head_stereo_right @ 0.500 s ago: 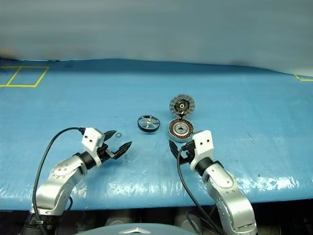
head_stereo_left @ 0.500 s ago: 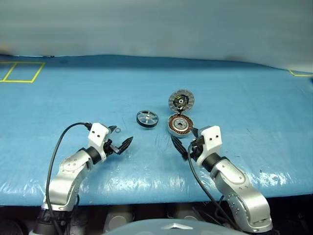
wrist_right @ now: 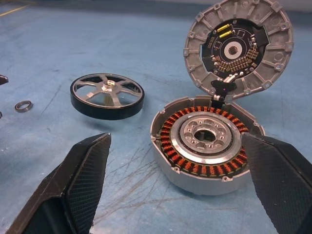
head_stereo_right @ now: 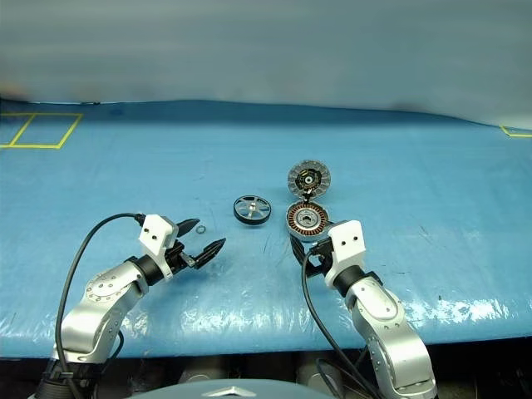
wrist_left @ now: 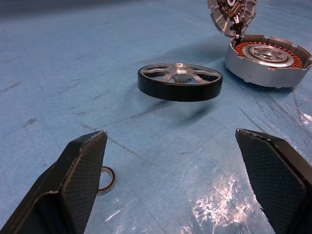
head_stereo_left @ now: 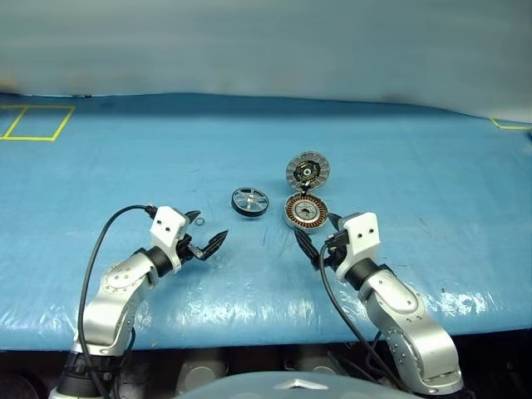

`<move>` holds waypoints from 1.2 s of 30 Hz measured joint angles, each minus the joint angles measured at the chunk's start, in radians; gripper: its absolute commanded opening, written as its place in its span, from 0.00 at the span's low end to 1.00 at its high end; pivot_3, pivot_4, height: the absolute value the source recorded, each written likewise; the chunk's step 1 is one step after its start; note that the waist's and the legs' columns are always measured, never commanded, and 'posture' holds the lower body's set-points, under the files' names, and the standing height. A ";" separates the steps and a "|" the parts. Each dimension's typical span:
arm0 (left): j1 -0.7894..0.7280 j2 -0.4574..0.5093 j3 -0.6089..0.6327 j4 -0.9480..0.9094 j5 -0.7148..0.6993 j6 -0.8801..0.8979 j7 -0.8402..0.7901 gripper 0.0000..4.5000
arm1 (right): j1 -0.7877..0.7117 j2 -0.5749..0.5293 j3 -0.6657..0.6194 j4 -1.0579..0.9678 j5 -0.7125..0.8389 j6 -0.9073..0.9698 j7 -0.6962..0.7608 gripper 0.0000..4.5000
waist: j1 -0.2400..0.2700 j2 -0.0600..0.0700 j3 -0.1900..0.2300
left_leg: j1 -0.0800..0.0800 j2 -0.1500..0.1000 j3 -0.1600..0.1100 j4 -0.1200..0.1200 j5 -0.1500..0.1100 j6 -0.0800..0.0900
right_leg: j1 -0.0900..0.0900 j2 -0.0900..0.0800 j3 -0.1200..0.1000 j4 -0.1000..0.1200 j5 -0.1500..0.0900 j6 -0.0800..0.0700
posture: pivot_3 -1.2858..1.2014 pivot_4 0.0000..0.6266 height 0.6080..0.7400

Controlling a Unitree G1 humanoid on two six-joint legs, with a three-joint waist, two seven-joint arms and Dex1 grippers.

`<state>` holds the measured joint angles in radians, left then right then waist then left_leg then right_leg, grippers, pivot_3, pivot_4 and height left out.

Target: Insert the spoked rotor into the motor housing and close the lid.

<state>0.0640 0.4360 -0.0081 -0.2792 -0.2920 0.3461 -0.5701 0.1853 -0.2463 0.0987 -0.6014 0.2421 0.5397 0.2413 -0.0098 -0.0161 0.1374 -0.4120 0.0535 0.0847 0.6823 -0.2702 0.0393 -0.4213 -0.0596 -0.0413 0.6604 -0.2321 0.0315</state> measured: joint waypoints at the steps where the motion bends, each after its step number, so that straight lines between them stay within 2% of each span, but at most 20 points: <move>1: 0.002 0.000 0.000 0.000 0.000 0.001 0.000 1.00 | 0.000 0.000 0.000 0.000 0.001 0.009 0.000 1.00 | 0.000 0.000 0.000 | 0.000 0.000 0.000 0.000 0.000 0.000 | 0.000 0.000 0.000 0.000 0.000 0.000 | 0.52 0.24 1.00; 20: 0.025 0.005 0.000 -0.002 -0.004 0.022 -0.001 1.00 | -0.002 -0.038 0.000 -0.029 0.015 0.122 0.001 1.00 | 0.000 0.000 0.000 | 0.000 0.000 0.000 0.000 0.000 0.000 | 0.000 0.000 0.000 0.000 0.000 0.000 | 0.52 0.24 1.00; 36: 0.034 0.017 0.000 -0.003 -0.004 0.034 -0.003 1.00 | -0.006 -0.039 0.001 -0.029 0.017 0.127 0.002 1.00 | 0.000 0.000 0.000 | -0.001 0.000 0.000 0.000 0.000 0.000 | -0.001 0.000 0.000 0.000 0.000 0.000 | 0.52 0.24 1.00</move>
<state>0.0980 0.4535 -0.0080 -0.2825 -0.2961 0.3804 -0.5732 0.1789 -0.2853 0.0999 -0.6307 0.2592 0.6665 0.2437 -0.0095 -0.0161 0.1375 -0.4130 0.0535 0.0848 0.6823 -0.2703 0.0394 -0.4226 -0.0599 -0.0412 0.6604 -0.2323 0.0315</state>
